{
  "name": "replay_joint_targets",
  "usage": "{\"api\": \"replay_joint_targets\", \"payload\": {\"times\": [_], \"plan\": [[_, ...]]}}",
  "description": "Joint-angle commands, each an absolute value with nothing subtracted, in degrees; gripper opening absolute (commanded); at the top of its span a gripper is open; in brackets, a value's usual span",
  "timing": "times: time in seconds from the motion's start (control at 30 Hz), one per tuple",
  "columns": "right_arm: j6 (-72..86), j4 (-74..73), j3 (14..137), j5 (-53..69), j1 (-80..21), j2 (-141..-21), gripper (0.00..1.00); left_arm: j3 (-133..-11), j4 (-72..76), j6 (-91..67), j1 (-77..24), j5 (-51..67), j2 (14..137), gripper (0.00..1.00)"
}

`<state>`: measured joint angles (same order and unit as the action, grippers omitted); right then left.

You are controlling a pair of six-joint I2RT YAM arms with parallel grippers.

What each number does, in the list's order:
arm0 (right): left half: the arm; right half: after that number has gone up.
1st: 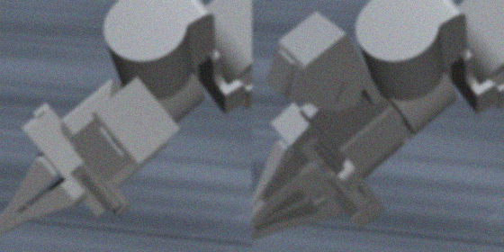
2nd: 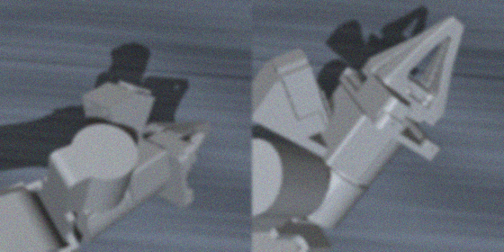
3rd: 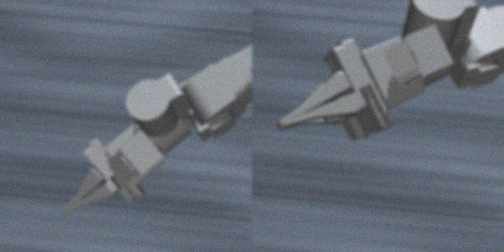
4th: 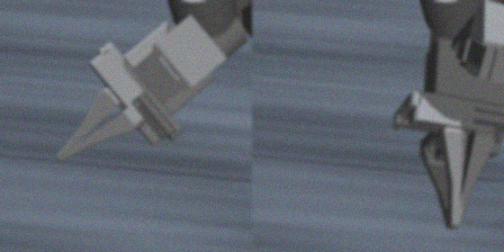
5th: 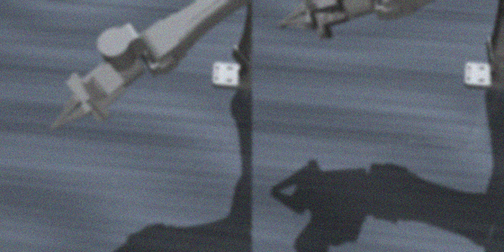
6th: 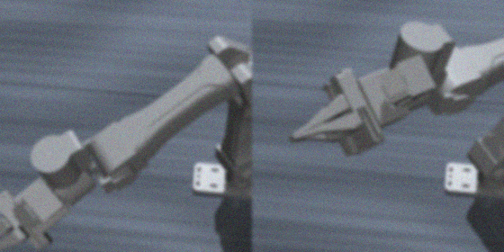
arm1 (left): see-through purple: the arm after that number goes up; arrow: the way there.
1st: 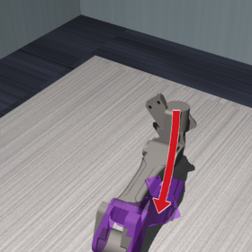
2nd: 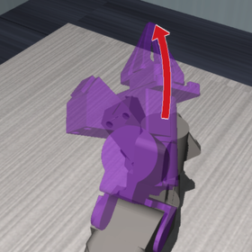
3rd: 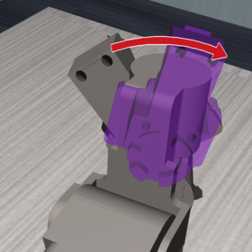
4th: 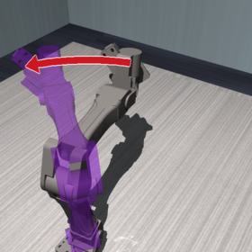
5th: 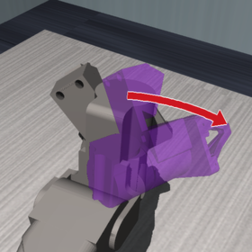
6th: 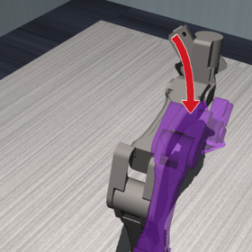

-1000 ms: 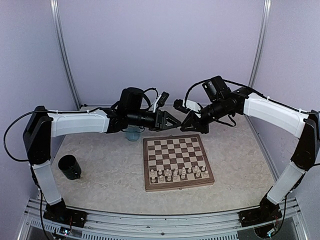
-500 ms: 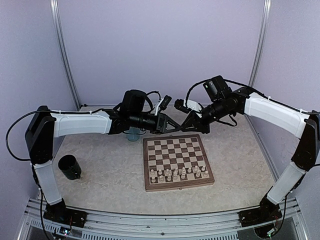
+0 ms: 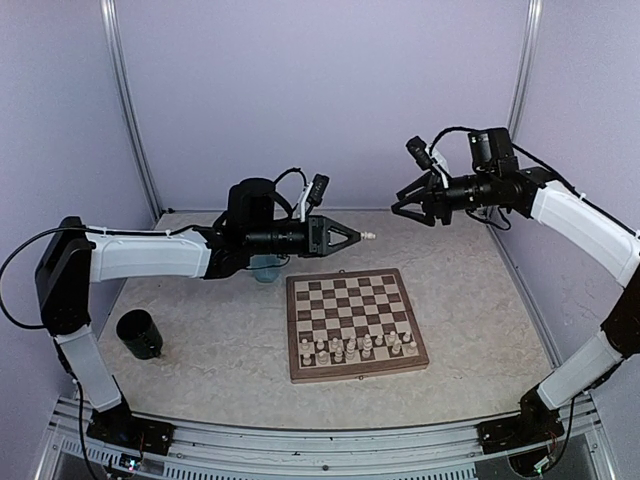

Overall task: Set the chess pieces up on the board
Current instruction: Pass from the right arm to the left, then pass from the left arm to the right

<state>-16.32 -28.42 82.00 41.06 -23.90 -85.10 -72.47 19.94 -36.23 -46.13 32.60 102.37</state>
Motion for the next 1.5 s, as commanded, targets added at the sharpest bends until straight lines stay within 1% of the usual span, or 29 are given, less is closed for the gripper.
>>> {"api": "replay_joint_targets", "payload": {"times": [0.0,0.13,0.27,0.47,0.7,0.83,1.1,1.3,1.47], "plan": [[1.8,-17.1,76.9,55.5,-21.9,-84.9,0.49,-69.8,37.5,-41.0,-48.8,23.8,100.2,0.09],[12.4,-9.3,73.9,62.1,-20.9,-85.8,0.47,-69.5,43.8,-41.9,-51.0,18.4,101.8,0.08],[19.5,-3.3,72.8,66.2,-20.7,-86.9,0.46,-70.8,45.4,-42.9,-51.8,17.0,103.5,0.09],[27.5,6.3,69.2,70.6,-20.5,-86.1,0.42,-71.0,45.8,-43.3,-51.8,16.7,104.7,0.09],[34.2,15.0,65.9,74.4,-19.5,-85.1,0.42,-69.2,47.9,-44.3,-51.9,13.7,104.0,0.08],[35.9,17.0,66.0,74.5,-19.5,-85.4,0.43,-70.8,47.3,-44.3,-52.7,14.5,105.2,0.07],[35.4,16.5,67.2,73.3,-19.4,-86.8,0.44,-71.8,47.2,-44.4,-53.5,15.3,106.4,0.07],[35.2,16.1,66.9,72.7,-19.4,-86.8,0.39,-72.2,47.4,-45.1,-53.5,15.5,107.1,0.07],[34.9,16.0,66.4,72.4,-19.4,-86.5,0.33,-72.9,47.9,-45.8,-53.5,15.8,107.9,0.07]]}}
